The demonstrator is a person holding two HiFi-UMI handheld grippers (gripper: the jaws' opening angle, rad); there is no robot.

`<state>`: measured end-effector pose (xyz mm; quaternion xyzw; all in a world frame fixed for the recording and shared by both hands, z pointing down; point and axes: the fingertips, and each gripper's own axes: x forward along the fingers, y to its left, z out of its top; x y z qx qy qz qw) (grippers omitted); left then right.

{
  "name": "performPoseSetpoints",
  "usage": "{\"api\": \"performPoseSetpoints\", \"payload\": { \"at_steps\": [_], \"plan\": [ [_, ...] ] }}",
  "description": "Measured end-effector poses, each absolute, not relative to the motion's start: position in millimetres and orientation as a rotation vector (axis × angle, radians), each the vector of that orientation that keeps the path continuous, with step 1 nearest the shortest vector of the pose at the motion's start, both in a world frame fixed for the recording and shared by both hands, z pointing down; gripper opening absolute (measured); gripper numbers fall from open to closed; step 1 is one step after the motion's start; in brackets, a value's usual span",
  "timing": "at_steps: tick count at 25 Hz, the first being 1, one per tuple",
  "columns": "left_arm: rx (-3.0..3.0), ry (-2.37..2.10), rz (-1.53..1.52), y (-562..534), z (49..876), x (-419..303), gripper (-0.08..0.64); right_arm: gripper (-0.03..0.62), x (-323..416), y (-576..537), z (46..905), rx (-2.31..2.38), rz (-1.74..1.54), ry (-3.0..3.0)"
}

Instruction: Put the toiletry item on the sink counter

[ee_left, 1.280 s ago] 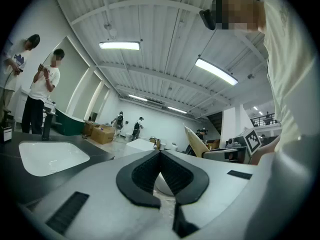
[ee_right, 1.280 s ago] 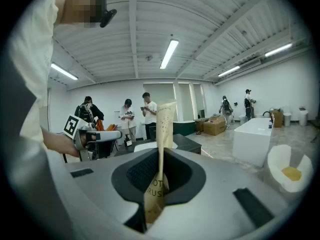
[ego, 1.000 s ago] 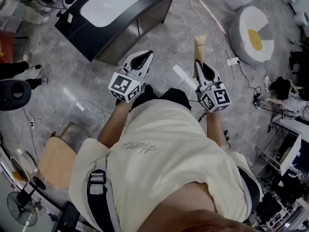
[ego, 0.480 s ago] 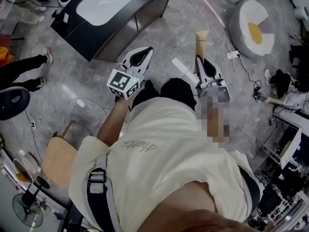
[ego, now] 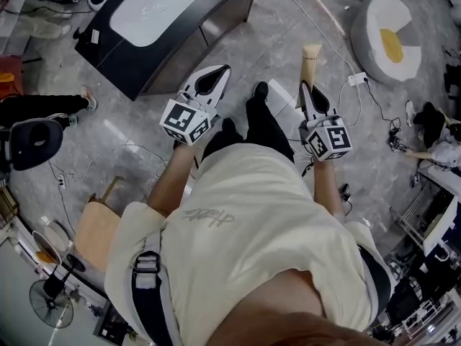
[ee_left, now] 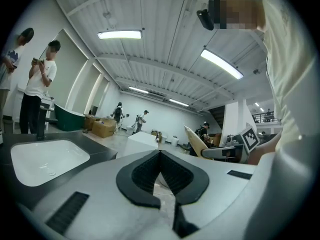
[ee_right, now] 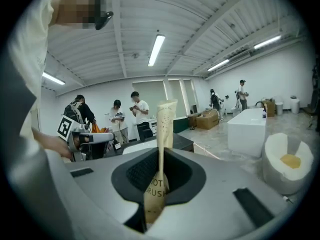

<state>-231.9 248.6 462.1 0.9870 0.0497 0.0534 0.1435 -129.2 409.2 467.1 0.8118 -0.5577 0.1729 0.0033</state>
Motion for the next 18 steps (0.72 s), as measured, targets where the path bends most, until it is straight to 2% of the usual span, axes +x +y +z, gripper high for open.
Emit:
{"api": "performPoseSetpoints", "payload": {
  "at_steps": [5,18],
  "plan": [
    [2.869,0.082,0.207,230.7,459.6,-188.4,0.003,0.026,-74.9,376.0,463.3,2.513,0.480,-1.854],
    [2.946,0.030,0.193,213.1,408.6,-12.2,0.003,0.026,106.4,348.8,446.8,2.489,0.438,-1.999]
  ]
}}
